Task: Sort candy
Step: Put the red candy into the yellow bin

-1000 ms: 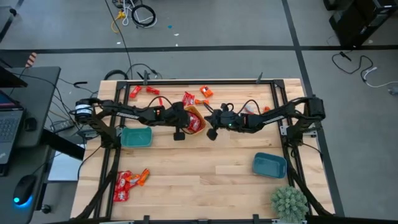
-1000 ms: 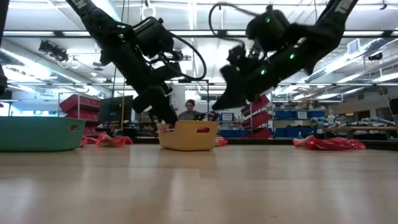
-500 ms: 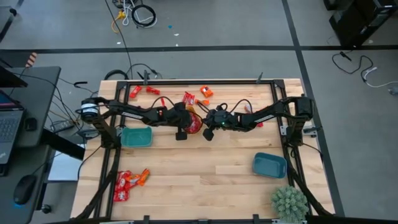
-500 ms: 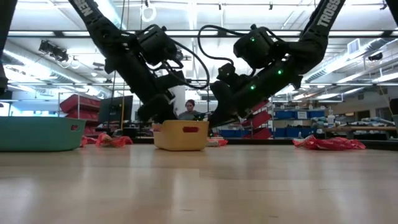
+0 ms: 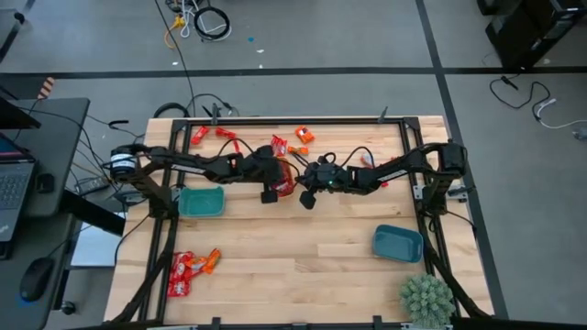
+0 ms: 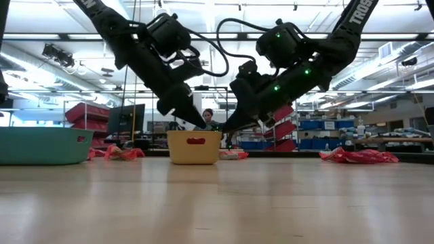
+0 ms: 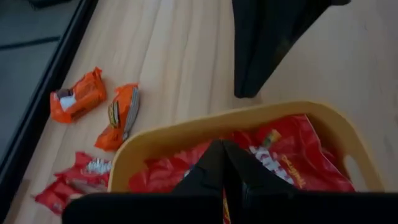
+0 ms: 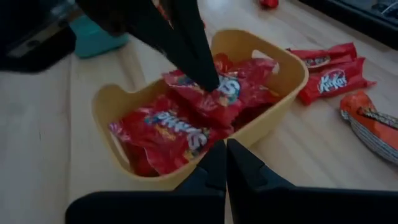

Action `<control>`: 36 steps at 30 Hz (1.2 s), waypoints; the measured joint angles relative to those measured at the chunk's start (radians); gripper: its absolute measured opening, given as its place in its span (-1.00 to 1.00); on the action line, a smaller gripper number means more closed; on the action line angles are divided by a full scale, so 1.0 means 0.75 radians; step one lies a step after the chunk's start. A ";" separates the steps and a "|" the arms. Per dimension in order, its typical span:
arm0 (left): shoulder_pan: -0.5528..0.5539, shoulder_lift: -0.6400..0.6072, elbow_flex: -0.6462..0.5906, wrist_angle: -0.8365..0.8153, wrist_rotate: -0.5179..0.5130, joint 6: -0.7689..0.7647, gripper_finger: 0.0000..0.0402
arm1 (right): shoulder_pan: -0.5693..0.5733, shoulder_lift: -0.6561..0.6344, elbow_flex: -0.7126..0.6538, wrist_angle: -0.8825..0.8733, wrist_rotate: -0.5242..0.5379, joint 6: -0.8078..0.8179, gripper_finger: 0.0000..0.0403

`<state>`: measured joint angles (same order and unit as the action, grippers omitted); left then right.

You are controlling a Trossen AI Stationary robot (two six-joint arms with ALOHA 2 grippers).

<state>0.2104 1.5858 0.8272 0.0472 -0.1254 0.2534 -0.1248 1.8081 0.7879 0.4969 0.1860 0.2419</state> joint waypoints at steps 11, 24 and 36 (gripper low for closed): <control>-0.028 -0.194 -0.001 -0.404 -0.035 -0.169 -1.00 | 0.001 -0.015 -0.001 -0.057 0.001 -0.055 -1.00; -0.373 -0.500 -0.001 -1.093 0.075 -0.736 -1.00 | 0.001 -0.015 -0.002 -0.043 0.001 -0.118 -1.00; -0.691 -0.475 -0.001 -1.323 0.289 -1.306 -1.00 | 0.060 -0.015 -0.002 0.002 -0.009 -0.119 -1.00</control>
<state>-0.3080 1.2293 0.8264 -0.9454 0.0912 -0.7259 -0.0797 1.7966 0.7864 0.4988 0.1789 0.1524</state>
